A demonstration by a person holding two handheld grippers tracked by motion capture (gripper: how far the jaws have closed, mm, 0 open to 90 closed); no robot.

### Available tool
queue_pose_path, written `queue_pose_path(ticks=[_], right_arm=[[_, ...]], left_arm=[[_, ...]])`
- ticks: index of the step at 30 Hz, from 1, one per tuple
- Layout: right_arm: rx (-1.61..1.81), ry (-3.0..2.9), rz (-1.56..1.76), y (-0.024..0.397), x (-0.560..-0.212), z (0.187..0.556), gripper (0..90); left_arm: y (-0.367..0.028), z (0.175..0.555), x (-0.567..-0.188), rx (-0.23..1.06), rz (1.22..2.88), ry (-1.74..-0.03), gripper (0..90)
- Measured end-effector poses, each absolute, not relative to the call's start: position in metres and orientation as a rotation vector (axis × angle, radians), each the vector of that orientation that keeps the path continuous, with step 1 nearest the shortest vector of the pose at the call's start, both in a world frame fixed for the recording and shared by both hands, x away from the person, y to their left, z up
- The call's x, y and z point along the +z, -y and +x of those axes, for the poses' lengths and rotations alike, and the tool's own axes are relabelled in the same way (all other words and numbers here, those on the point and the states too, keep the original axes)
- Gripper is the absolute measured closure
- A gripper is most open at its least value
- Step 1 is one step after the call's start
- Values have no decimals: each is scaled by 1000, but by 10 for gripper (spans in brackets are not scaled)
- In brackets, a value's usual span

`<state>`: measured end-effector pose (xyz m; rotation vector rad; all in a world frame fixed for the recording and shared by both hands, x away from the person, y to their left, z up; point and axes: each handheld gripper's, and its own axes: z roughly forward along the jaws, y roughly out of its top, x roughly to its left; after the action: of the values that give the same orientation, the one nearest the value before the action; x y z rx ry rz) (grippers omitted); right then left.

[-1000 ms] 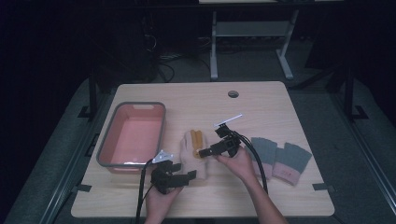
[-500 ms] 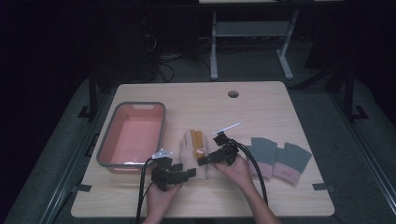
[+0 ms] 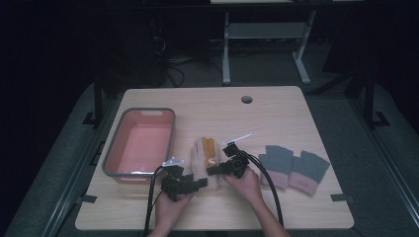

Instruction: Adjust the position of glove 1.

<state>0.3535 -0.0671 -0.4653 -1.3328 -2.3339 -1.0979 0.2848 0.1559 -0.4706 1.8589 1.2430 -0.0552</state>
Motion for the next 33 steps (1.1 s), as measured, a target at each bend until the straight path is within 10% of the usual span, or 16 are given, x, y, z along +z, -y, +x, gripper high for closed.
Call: queue_pose_path(ticks=[10, 26, 33], right_arm=[[-1141, 2298, -1312, 71, -468, 352, 695], [-1166, 2317, -1286, 80, -460, 350, 798], [-1112, 2236, -1385, 84, -468, 357, 500]], left_arm=[[-156, 293, -471, -126, 1836, -1223, 647], [-151, 296, -468, -131, 1855, -1189, 680], [-153, 295, -469, -127, 1862, -1198, 680]])
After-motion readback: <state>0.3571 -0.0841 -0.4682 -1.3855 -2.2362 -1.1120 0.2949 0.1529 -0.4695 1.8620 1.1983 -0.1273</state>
